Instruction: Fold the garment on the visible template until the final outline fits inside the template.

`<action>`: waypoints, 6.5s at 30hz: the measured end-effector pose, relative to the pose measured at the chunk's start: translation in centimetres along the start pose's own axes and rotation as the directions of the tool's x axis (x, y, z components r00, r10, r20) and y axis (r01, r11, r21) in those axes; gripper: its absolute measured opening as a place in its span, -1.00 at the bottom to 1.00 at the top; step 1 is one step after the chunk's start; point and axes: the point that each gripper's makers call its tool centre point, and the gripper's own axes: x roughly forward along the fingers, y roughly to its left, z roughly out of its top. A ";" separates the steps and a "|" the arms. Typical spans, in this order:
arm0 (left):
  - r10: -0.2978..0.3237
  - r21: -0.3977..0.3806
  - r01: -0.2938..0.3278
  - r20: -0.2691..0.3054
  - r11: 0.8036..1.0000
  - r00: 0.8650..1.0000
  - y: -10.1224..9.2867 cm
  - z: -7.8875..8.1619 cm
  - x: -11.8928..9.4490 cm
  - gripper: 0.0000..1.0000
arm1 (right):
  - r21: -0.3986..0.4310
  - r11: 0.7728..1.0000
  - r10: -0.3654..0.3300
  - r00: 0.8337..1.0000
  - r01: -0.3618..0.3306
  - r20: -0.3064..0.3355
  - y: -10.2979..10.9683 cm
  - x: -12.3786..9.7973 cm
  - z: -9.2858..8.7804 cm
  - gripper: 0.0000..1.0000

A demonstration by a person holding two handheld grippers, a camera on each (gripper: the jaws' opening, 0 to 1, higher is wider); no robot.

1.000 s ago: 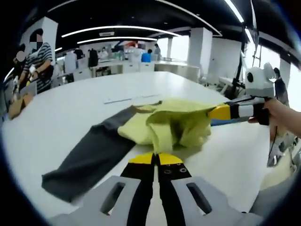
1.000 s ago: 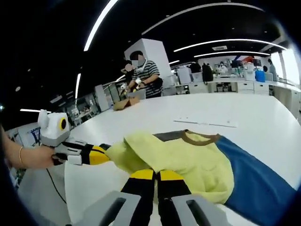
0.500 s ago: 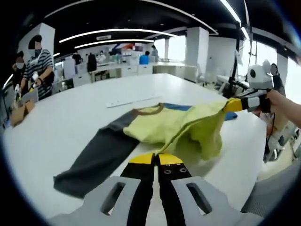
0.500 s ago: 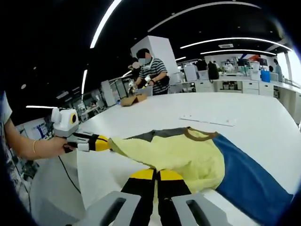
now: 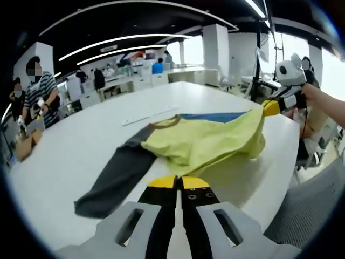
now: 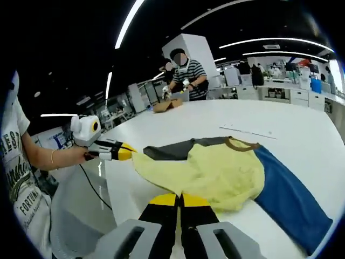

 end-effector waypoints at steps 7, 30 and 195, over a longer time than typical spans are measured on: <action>0.020 0.158 -0.002 -0.115 0.987 0.993 -0.8 -3.0 -1.4 -1.00 | -0.030 0.997 0.063 0.995 -0.066 -0.074 2.4 0.3 -2.8 -1.00; -0.009 0.150 0.059 -0.317 0.987 0.949 -2.9 -11.2 -1.8 -1.00 | 0.049 0.998 0.054 0.975 -0.044 -0.214 3.2 2.6 -12.0 -1.00; -0.018 -0.183 -0.008 -0.139 0.983 0.990 -1.6 -8.5 -2.3 0.98 | 0.298 0.659 -0.697 0.709 0.691 -0.101 -21.6 -13.6 -9.9 0.01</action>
